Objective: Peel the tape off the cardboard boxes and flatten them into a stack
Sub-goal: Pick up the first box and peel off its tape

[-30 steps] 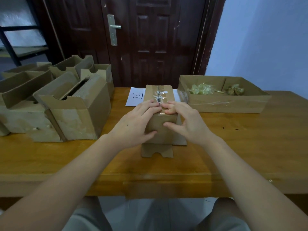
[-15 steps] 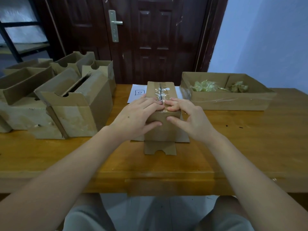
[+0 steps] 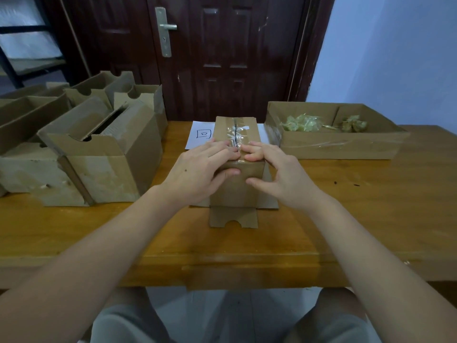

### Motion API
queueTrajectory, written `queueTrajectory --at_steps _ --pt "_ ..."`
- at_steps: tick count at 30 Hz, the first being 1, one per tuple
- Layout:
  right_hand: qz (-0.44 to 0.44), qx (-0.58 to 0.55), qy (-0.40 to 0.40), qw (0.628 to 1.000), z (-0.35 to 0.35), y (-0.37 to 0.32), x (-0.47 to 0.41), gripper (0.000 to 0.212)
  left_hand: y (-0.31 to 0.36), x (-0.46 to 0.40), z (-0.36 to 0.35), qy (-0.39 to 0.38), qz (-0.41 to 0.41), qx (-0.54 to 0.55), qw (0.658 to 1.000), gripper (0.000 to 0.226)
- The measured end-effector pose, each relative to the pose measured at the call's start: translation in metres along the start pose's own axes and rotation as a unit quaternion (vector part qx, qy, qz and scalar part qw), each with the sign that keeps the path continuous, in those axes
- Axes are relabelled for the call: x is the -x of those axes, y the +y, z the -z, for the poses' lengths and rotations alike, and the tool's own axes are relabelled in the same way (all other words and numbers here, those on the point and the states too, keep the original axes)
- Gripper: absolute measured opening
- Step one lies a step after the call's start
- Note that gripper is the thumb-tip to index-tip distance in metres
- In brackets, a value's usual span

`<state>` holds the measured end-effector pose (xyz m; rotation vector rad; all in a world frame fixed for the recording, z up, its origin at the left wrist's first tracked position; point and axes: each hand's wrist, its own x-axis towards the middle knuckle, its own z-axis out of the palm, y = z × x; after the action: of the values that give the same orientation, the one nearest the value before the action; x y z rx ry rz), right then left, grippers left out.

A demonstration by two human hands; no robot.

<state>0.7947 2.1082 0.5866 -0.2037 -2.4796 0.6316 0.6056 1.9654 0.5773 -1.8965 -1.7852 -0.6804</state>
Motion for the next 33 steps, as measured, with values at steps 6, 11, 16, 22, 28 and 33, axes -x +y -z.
queueTrajectory --at_steps 6,11,16,22,28,33 --pt "0.008 -0.011 0.013 1.000 -0.002 0.002 0.001 0.038 0.009 0.000 0.003 0.003 0.025 -0.008 1.000 0.042" --pt "0.003 -0.011 0.012 1.000 -0.002 0.001 0.001 0.037 0.022 -0.005 -0.002 0.035 0.032 -0.076 0.996 0.032" --pt "-0.003 -0.030 0.004 1.000 0.000 -0.002 0.002 0.038 0.022 -0.006 -0.005 0.046 0.028 -0.097 0.994 0.025" --pt "-0.035 -0.077 -0.056 0.995 0.009 0.000 0.010 0.063 0.027 -0.005 -0.011 0.036 0.068 -0.118 0.990 0.064" --pt "-0.035 -0.079 -0.067 0.994 0.009 0.001 0.011 0.066 0.030 -0.006 -0.021 0.067 0.098 -0.082 0.990 0.063" --pt "-0.030 -0.084 -0.062 0.994 0.007 0.005 0.011 0.064 0.029 -0.004 -0.019 0.056 0.109 -0.049 0.991 0.054"
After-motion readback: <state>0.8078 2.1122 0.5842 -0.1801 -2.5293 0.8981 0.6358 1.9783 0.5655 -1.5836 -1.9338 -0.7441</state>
